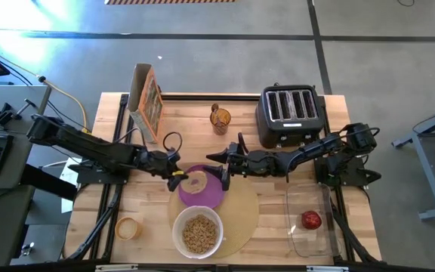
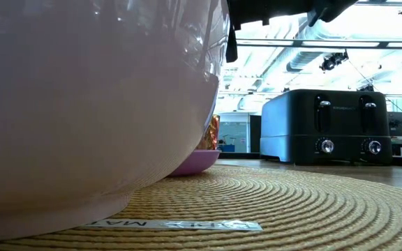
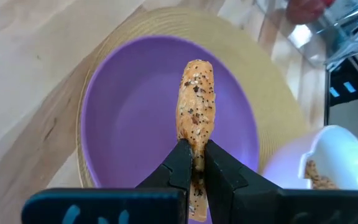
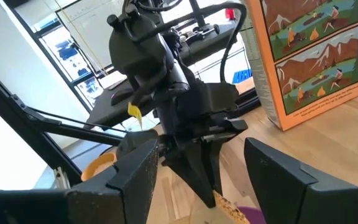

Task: Arrange a breakfast setting
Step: Put the bagel on the violet plate, then put the apple on the violet plate to the right of the bagel

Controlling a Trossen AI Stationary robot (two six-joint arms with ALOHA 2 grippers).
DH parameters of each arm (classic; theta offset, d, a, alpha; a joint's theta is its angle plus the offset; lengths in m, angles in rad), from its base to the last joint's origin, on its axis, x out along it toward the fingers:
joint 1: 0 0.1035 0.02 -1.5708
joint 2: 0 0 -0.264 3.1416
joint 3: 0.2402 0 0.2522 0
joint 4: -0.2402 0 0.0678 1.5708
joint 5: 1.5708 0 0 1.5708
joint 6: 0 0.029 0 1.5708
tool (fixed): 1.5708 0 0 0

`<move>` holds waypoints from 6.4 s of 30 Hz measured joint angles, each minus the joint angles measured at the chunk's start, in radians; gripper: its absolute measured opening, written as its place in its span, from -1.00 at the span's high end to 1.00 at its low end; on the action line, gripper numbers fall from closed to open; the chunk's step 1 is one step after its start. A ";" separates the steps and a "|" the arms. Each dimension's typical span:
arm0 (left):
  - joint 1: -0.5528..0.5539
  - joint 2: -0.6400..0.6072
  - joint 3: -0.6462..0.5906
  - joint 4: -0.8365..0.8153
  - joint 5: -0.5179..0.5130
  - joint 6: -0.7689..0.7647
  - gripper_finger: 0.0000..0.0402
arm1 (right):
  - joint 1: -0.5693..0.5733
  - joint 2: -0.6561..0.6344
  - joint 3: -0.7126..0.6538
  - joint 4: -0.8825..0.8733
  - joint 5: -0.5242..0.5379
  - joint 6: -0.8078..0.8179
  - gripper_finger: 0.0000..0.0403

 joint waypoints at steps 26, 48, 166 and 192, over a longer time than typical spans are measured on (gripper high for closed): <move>0.005 0.079 0.001 0.000 0.011 -0.039 0.72 | 0.000 0.000 0.000 -0.037 -0.027 0.000 -0.09; 0.045 0.066 0.001 -0.046 0.020 0.054 0.53 | 0.010 -0.089 0.000 -0.128 -0.078 -0.035 -0.09; 0.055 -0.039 0.001 0.346 0.010 0.228 0.53 | 0.814 -0.305 0.000 -1.692 -0.349 1.762 -0.41; 0.055 -0.039 0.001 0.363 0.010 0.232 0.53 | 0.810 -0.180 0.003 -1.676 -0.376 1.789 -0.40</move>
